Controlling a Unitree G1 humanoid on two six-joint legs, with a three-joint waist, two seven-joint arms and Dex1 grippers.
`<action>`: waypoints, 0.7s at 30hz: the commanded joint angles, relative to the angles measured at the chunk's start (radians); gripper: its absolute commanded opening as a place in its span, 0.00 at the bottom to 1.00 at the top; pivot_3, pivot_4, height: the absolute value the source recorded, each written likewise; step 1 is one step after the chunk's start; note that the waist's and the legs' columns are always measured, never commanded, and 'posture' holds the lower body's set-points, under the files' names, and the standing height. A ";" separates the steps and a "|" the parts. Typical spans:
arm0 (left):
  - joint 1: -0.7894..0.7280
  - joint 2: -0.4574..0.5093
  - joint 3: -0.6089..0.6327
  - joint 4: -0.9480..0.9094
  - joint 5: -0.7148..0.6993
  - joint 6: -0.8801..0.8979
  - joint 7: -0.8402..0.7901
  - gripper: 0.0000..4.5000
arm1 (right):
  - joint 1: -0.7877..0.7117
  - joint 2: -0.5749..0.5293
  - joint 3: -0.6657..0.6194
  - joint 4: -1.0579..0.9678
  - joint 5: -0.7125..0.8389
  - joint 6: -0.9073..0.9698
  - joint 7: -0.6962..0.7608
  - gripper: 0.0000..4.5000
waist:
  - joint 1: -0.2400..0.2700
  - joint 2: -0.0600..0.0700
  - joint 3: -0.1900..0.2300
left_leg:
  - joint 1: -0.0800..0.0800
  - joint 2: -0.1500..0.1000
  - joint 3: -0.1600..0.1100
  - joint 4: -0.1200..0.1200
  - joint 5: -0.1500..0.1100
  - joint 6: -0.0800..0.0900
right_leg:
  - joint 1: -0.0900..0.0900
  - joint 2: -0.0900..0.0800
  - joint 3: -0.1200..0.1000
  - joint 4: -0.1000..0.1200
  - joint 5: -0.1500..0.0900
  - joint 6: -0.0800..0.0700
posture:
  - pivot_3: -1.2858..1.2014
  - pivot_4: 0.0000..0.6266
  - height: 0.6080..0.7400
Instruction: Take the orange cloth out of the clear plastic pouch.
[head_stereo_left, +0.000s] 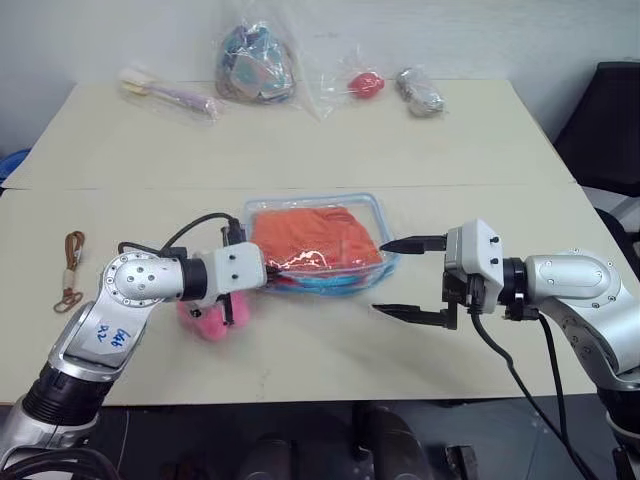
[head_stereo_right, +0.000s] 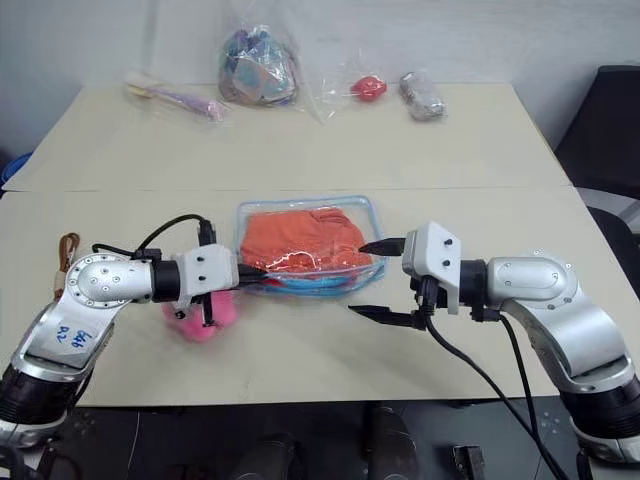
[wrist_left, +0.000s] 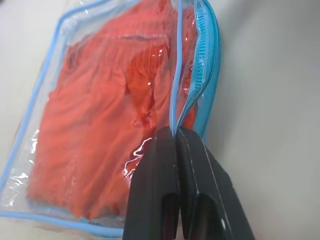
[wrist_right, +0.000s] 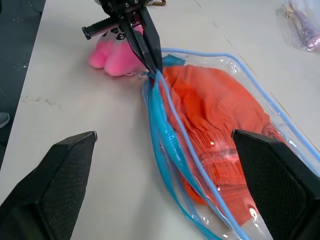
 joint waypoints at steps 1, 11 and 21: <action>-0.050 -0.032 0.088 -0.034 -0.080 0.098 0.046 0.01 | 0.013 0.011 -0.015 -0.039 -0.008 -0.012 -0.015 1.00 | 0.005 0.000 0.000 | 0.000 0.000 0.000 0.000 0.000 0.000 | 0.000 0.000 0.000 0.000 0.000 0.000 | 0.52 0.24 1.00; -0.090 -0.146 0.097 -0.066 -0.146 0.267 0.156 0.00 | 0.018 0.123 0.090 0.009 -0.159 -0.049 -0.122 0.45 | 0.009 -0.001 -0.001 | 0.001 -0.001 0.000 0.001 0.000 0.000 | 0.001 0.000 0.001 0.001 0.000 0.000 | 0.52 0.24 1.00; -0.068 -0.149 0.055 -0.095 -0.140 0.265 0.161 0.00 | -0.089 0.246 0.216 0.195 -0.398 -0.143 -0.231 0.14 | 0.006 -0.001 -0.001 | 0.001 -0.001 0.000 0.001 0.000 0.000 | 0.001 0.000 0.001 0.001 0.000 0.000 | 0.52 0.24 1.00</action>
